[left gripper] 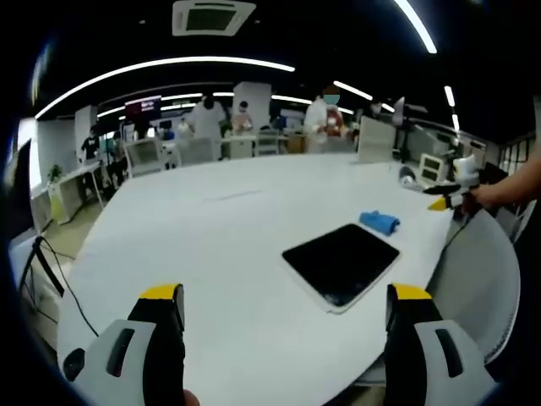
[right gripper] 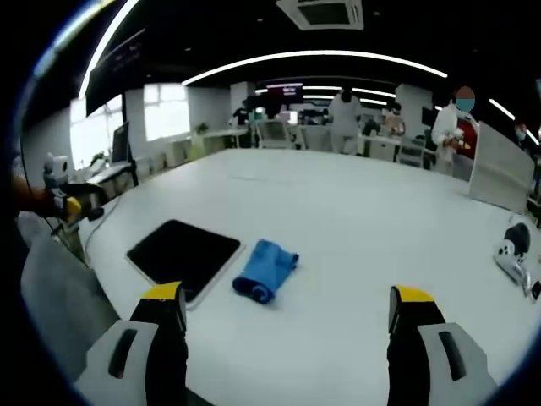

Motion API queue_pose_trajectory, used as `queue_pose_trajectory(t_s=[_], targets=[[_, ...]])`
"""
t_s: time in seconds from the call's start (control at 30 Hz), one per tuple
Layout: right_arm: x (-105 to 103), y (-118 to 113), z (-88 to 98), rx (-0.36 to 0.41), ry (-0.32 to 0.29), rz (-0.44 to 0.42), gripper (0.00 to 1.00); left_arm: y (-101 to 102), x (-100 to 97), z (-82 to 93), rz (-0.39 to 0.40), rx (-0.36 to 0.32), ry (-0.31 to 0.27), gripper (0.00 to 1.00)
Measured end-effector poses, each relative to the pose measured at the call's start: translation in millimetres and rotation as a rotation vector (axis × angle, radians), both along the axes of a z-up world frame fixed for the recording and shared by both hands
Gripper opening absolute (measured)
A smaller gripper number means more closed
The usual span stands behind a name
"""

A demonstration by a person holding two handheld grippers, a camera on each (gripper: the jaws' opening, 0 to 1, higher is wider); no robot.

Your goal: Wipe the mirror surface with the cleaning cloth until all visible marks leave the cleaned area.

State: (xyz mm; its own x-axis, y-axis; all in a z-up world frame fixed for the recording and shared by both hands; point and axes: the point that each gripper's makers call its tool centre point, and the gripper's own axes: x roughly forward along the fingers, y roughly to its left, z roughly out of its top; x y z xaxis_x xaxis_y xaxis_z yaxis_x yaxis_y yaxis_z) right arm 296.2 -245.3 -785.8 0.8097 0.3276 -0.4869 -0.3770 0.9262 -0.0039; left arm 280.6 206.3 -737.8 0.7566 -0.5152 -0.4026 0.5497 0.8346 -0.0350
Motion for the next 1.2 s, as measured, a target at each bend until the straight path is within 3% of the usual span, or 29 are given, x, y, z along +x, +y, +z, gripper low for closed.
queue_pose_trajectory(t_s=[0.07,0.1,0.13,0.17,0.2,0.23,0.3,0.33,0.4,0.47,0.73,0.8,0.97,1.07,1.2], targets=[[6,5,0.4,-0.012,-0.024,0.041,1.00,2,7.0,4.0,0.027,-0.001,-0.041,1.00],[8,5,0.5,-0.021,-0.046,0.056,1.00,7,8.4,-1.4,0.068,0.010,-0.030,1.00],[7,1,-5.4,0.008,0.008,0.020,1.00,8,3.3,-9.0,0.100,0.017,0.018,1.00],[7,0,-7.0,0.074,0.034,-0.015,1.00,7,1.1,-6.7,0.105,0.020,0.010,0.99],[9,2,-5.3,0.104,0.009,-0.003,1.00,7,-0.5,-0.8,0.127,0.013,-0.021,0.99],[8,-2,-7.7,0.077,0.011,0.010,1.00,4,-6.1,-2.5,0.137,0.002,0.000,0.99],[7,-3,-7.9,0.073,0.007,0.000,1.00,0,-14.0,-9.8,0.117,0.037,0.010,0.99],[9,-1,-4.3,0.090,-0.025,-0.012,1.00,0,-15.3,-12.5,0.117,0.044,0.013,0.99],[7,5,-6.7,0.107,-0.002,0.003,1.00,1,-17.0,-15.6,0.116,0.035,0.022,1.00],[9,9,-3.5,0.078,-0.036,0.030,1.00,3,-17.3,-14.5,0.123,0.023,0.020,1.00],[9,9,4.3,0.076,-0.071,0.011,1.00,-8,-13.9,-17.5,0.083,0.018,0.019,1.00],[9,10,-1.0,0.091,-0.028,-0.005,1.00,-11,-13.4,-19.7,0.083,0.031,0.027,1.00],[7,21,-5.4,0.075,-0.015,0.053,1.00,-17,-14.7,-16.5,0.086,0.035,0.008,1.00],[6,22,-8.2,0.057,-0.005,0.065,1.00,-14,-15.8,-17.1,0.141,-0.003,0.012,1.00],[7,22,-8.1,0.054,-0.004,0.071,1.00,-17,-15.9,-26.6,0.133,0.000,0.003,1.00]])
